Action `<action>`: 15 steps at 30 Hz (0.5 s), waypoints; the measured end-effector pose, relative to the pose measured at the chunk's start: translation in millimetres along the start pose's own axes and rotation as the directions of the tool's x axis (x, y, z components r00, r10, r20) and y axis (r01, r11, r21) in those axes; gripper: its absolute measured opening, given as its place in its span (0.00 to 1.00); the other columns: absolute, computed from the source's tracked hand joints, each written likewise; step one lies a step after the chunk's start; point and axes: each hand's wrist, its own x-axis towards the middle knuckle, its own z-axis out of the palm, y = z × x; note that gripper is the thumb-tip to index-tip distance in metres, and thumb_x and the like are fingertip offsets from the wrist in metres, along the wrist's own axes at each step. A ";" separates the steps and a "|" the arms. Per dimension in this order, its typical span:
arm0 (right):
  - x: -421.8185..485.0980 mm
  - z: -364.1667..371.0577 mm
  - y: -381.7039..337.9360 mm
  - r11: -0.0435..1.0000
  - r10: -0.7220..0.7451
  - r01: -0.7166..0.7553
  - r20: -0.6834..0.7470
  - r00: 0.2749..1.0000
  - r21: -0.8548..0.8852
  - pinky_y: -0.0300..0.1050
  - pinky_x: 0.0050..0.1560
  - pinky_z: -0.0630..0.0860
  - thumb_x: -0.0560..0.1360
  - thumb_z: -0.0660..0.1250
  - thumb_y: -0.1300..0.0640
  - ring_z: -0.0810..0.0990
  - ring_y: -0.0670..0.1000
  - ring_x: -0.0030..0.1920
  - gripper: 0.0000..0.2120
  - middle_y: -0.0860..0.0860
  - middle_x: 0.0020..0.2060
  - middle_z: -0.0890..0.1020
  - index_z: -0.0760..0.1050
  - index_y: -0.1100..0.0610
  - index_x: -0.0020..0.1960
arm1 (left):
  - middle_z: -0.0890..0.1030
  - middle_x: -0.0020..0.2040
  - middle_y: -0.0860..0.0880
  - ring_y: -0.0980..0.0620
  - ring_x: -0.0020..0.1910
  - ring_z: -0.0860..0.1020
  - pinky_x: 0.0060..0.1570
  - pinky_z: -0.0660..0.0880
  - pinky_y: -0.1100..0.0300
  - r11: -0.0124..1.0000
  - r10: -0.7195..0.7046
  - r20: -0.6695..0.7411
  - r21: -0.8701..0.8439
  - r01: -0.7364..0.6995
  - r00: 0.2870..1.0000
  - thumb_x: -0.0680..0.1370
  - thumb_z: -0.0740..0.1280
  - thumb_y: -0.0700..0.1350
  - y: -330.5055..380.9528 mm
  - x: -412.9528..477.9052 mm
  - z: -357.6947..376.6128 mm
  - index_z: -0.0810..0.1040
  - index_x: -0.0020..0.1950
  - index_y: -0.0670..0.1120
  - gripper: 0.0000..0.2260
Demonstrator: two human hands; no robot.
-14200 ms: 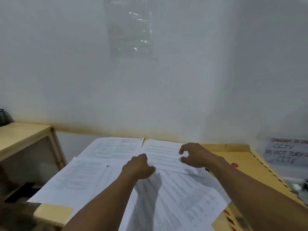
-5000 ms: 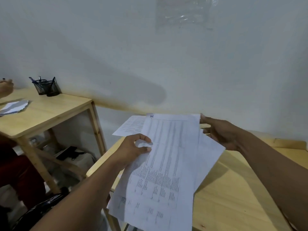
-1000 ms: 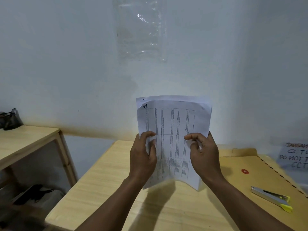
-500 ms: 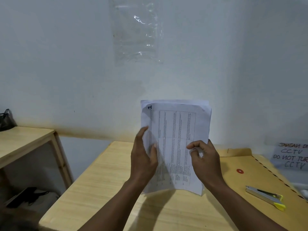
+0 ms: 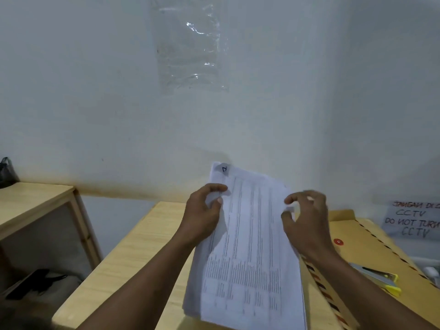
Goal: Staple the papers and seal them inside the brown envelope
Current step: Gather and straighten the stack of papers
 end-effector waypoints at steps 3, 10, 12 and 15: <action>18.8 -9.8 -6.5 0.976 -0.186 0.184 -0.014 0.982 -0.114 0.51 0.64 0.63 0.72 0.71 0.61 0.64 0.56 0.71 0.11 0.53 0.69 0.69 0.77 0.51 0.52 | 0.83 0.56 0.59 0.65 0.56 0.80 0.61 0.76 0.59 0.995 -0.069 0.229 -0.056 0.084 0.971 0.80 0.65 0.36 0.0 -5.6 -0.1 0.84 0.53 0.50 0.12; 35.7 -13.8 -28.7 0.995 -0.094 0.053 0.573 0.814 0.088 0.33 0.37 0.67 0.74 0.64 0.62 0.75 0.36 0.36 0.11 0.38 0.37 0.80 0.81 0.48 0.42 | 0.85 0.52 0.56 0.57 0.50 0.83 0.49 0.80 0.64 0.987 -0.080 0.382 -0.101 0.128 0.921 0.81 0.65 0.36 5.3 -17.5 11.6 0.84 0.51 0.49 0.11; 33.0 -9.3 -27.5 0.996 -0.092 0.064 0.554 0.828 0.070 0.31 0.31 0.65 0.74 0.62 0.64 0.73 0.35 0.30 0.12 0.41 0.37 0.79 0.82 0.51 0.44 | 0.84 0.53 0.56 0.58 0.50 0.82 0.50 0.80 0.62 0.990 -0.087 0.381 -0.071 0.123 0.921 0.81 0.64 0.36 3.5 -18.3 14.7 0.84 0.51 0.49 0.11; 30.2 -5.2 -25.7 0.994 -0.105 0.093 0.549 0.829 0.049 0.27 0.35 0.68 0.74 0.61 0.66 0.75 0.34 0.37 0.15 0.44 0.45 0.80 0.83 0.52 0.45 | 0.83 0.54 0.56 0.60 0.53 0.81 0.53 0.78 0.64 0.995 -0.080 0.402 -0.028 0.099 0.912 0.80 0.64 0.36 -2.9 -20.3 16.4 0.84 0.51 0.49 0.12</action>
